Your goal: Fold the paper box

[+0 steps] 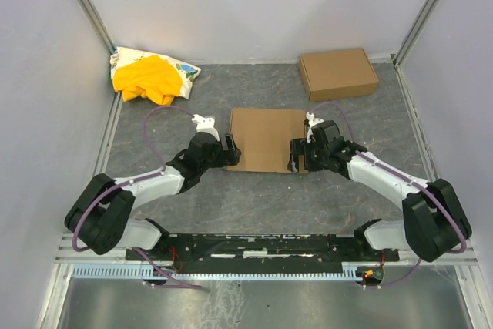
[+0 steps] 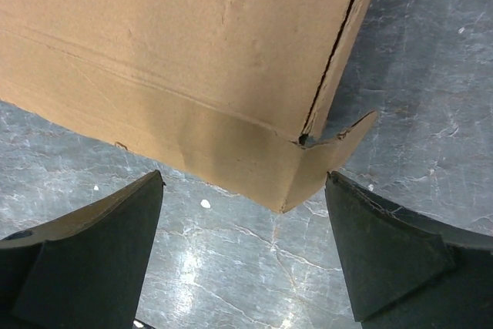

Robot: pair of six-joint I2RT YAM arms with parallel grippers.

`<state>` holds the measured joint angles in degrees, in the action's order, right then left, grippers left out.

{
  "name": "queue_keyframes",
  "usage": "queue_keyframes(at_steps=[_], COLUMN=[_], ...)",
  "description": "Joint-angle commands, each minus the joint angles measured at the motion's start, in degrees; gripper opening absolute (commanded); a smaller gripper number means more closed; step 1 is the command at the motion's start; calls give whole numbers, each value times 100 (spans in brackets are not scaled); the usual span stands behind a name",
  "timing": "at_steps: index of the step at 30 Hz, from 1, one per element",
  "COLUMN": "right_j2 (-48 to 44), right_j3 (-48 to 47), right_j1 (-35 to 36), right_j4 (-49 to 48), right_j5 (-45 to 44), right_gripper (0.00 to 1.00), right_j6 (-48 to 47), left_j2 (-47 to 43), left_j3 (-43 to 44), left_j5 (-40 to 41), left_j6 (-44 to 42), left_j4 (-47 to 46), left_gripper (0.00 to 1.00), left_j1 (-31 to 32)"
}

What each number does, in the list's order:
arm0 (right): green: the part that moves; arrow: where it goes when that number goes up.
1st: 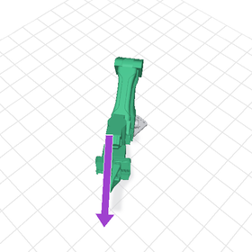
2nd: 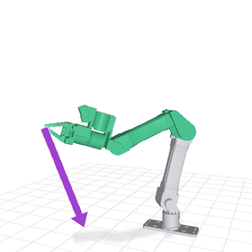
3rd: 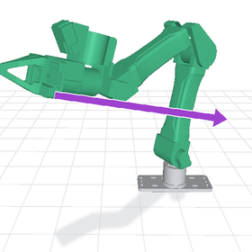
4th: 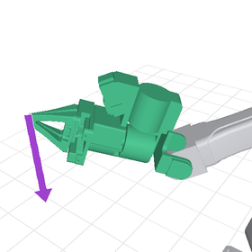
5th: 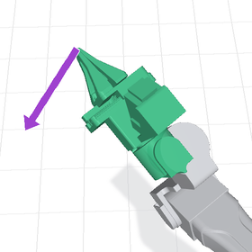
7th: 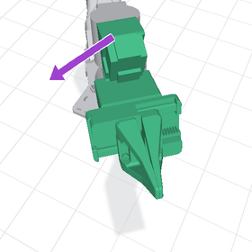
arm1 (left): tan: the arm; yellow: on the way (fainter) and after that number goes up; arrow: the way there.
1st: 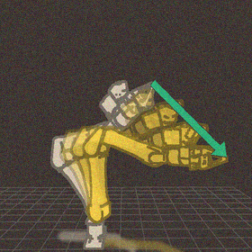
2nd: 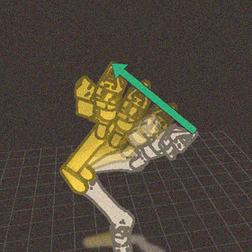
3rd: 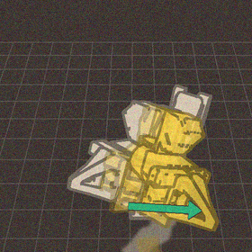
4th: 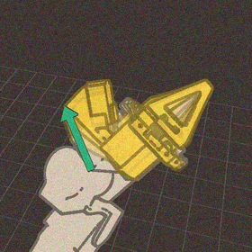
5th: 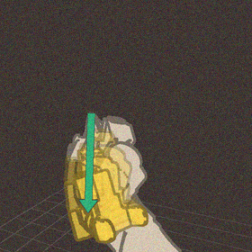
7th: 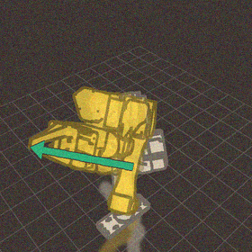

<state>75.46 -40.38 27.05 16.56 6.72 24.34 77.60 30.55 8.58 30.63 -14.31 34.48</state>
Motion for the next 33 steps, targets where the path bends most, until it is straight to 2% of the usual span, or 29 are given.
queue_keyframes(at_steps=[1,21,33], right_j2=[56,82,-121], right_j3=[-259,-421,-490], right_j1=[157,399,463], right_j4=[57,62,200], right_j5=[-256,-35,84], right_gripper=[93,91,89], right_j6=[-142,-88,57], left_j2=[83,324,-59], left_j3=[305,533,928], left_j5=[-306,-908,-1053], left_j6=[-136,-141,-31], left_j4=[-289,-186,826], left_gripper=[93,89,87], left_j1=[14,129,164])
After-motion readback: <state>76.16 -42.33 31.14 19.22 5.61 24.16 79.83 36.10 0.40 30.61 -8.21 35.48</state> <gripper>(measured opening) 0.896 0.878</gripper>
